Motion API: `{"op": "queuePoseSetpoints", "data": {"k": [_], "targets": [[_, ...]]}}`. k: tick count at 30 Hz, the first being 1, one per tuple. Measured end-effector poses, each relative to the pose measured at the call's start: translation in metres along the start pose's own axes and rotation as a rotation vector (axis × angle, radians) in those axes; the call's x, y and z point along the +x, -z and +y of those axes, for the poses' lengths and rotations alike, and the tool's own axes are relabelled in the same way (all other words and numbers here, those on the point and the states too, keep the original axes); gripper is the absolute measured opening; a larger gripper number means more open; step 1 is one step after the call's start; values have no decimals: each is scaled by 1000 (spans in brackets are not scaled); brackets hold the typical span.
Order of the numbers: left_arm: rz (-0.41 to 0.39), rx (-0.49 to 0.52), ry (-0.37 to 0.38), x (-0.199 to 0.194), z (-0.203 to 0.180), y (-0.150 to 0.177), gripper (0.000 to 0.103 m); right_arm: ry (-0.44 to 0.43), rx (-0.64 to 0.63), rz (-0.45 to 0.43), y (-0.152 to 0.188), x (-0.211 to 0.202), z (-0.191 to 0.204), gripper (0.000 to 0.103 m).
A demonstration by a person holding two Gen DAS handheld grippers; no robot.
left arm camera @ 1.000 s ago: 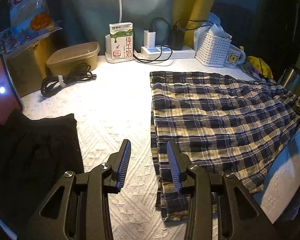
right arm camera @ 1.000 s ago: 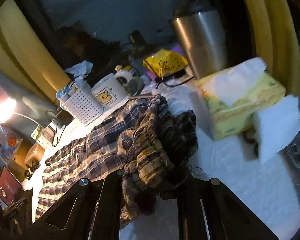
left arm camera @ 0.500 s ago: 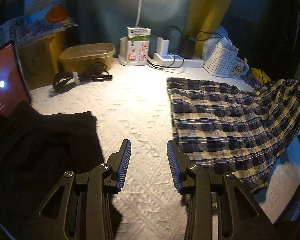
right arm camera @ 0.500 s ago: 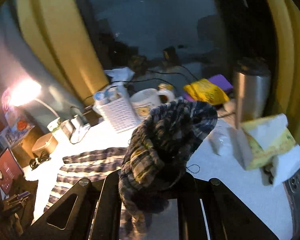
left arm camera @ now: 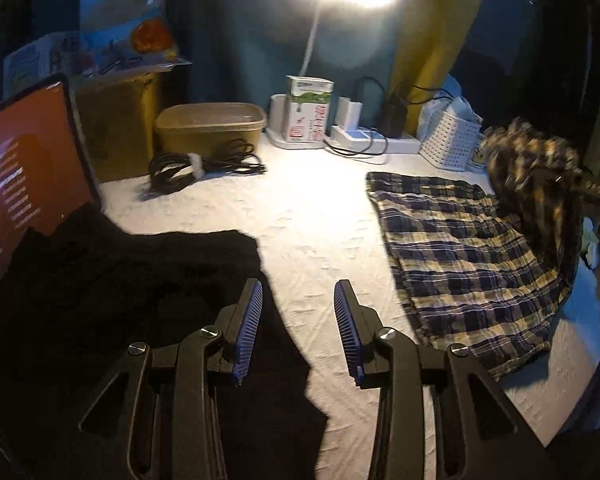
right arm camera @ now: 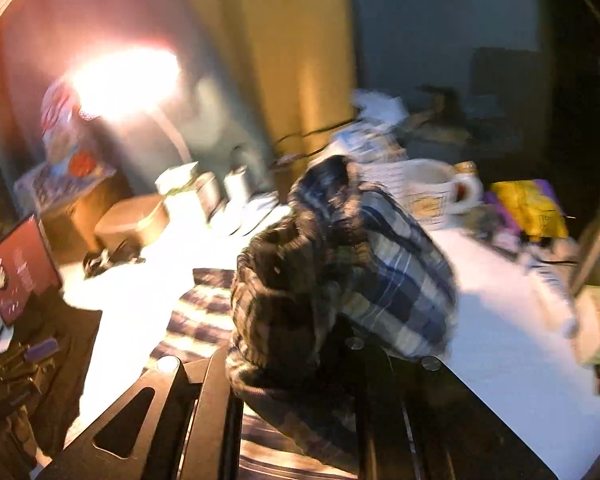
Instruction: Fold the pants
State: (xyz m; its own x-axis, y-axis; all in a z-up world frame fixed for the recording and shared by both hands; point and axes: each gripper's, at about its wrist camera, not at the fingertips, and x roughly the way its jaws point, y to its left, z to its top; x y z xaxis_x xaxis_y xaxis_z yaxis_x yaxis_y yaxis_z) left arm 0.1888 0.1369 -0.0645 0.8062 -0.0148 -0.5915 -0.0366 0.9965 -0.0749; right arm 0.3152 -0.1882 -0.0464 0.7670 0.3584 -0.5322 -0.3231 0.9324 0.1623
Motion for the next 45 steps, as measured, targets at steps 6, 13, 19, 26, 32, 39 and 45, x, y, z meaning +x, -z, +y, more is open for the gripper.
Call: {"op": "queuePoseSetpoints", "data": {"k": [6, 13, 19, 26, 32, 39, 45], "targets": [[3, -47, -18, -9, 26, 10, 37, -63, -87, 106, 17, 47, 63, 13], [5, -61, -28, -14, 34, 17, 37, -69, -216, 243, 40, 85, 112, 16], [9, -55, -22, -14, 24, 14, 37, -190, -243, 204, 44, 67, 121, 81], [4, 6, 4, -12, -10, 2, 37, -188, -201, 145, 37, 42, 92, 81], [9, 56, 103, 1, -54, -12, 54, -122, -90, 100, 37, 21, 26, 81], [50, 142, 186, 47, -106, -30, 54, -39, 20, 95, 49, 1, -44, 81], [63, 236, 194, 85, -130, -47, 52, -8, 91, 83, 59, -12, -87, 81]]}}
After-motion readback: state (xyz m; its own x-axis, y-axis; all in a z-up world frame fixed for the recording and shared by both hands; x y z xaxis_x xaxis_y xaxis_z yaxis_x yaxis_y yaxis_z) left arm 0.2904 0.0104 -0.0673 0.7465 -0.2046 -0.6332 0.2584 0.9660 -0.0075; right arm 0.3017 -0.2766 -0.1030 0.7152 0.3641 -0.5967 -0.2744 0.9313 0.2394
